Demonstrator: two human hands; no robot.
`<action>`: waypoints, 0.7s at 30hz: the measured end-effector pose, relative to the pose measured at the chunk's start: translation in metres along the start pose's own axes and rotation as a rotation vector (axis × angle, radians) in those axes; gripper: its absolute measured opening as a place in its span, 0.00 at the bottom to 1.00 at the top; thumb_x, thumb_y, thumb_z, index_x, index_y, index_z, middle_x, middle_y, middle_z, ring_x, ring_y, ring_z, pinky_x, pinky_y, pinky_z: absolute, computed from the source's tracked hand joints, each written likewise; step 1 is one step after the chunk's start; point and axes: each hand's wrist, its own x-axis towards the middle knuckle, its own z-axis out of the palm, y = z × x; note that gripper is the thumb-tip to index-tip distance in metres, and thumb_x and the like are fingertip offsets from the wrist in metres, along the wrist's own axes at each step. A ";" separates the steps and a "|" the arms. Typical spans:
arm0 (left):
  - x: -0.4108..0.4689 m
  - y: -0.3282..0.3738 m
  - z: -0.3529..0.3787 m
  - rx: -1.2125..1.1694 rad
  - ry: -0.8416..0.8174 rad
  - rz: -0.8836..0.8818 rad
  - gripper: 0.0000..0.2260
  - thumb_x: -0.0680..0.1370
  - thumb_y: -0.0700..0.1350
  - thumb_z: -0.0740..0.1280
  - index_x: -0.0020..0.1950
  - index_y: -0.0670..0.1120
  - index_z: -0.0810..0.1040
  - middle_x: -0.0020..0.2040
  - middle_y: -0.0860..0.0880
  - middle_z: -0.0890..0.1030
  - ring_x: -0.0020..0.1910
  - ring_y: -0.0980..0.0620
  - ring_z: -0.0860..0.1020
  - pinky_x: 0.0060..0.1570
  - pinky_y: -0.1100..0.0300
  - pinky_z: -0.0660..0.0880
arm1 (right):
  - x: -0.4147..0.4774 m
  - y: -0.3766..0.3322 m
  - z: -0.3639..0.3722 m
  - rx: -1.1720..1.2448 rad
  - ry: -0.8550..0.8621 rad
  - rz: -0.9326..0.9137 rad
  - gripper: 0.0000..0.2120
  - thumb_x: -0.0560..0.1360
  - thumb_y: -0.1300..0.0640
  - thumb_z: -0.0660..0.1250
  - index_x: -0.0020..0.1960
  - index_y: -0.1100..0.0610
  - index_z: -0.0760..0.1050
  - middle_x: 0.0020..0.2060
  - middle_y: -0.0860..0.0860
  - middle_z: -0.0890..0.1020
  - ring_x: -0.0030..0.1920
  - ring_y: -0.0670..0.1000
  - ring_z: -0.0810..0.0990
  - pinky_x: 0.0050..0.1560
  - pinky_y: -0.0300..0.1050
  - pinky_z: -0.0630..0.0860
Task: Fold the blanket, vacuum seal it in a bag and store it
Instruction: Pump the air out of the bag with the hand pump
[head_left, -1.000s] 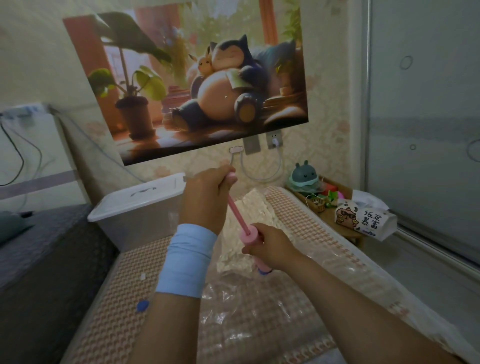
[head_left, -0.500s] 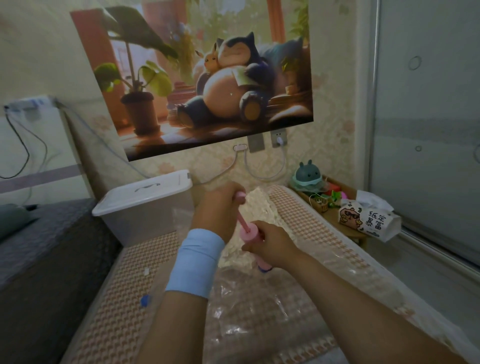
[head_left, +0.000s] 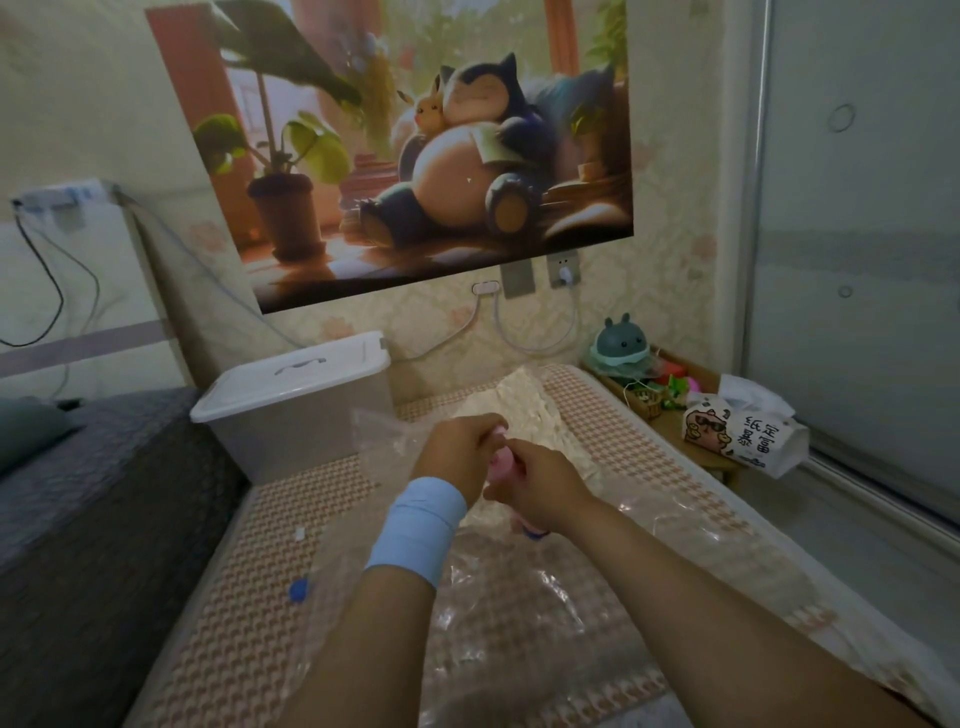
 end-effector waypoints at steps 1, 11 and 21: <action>0.001 0.000 -0.001 0.016 -0.004 0.001 0.06 0.79 0.43 0.64 0.51 0.46 0.81 0.46 0.44 0.83 0.46 0.46 0.79 0.48 0.58 0.74 | 0.000 0.000 0.000 -0.006 0.001 -0.004 0.20 0.68 0.49 0.77 0.58 0.48 0.78 0.45 0.43 0.82 0.44 0.46 0.79 0.40 0.36 0.70; -0.041 0.038 -0.096 0.076 0.408 0.239 0.06 0.79 0.45 0.65 0.50 0.48 0.82 0.40 0.53 0.79 0.41 0.53 0.75 0.44 0.64 0.66 | -0.005 -0.004 0.000 0.051 0.001 -0.001 0.19 0.66 0.49 0.78 0.56 0.43 0.79 0.45 0.42 0.83 0.45 0.41 0.79 0.42 0.35 0.71; -0.004 -0.006 -0.007 -0.040 0.023 -0.012 0.06 0.78 0.43 0.66 0.49 0.45 0.82 0.43 0.46 0.83 0.44 0.48 0.79 0.47 0.61 0.73 | 0.001 -0.004 0.010 -0.044 0.007 -0.018 0.22 0.68 0.47 0.77 0.60 0.46 0.77 0.47 0.45 0.83 0.44 0.45 0.78 0.41 0.39 0.68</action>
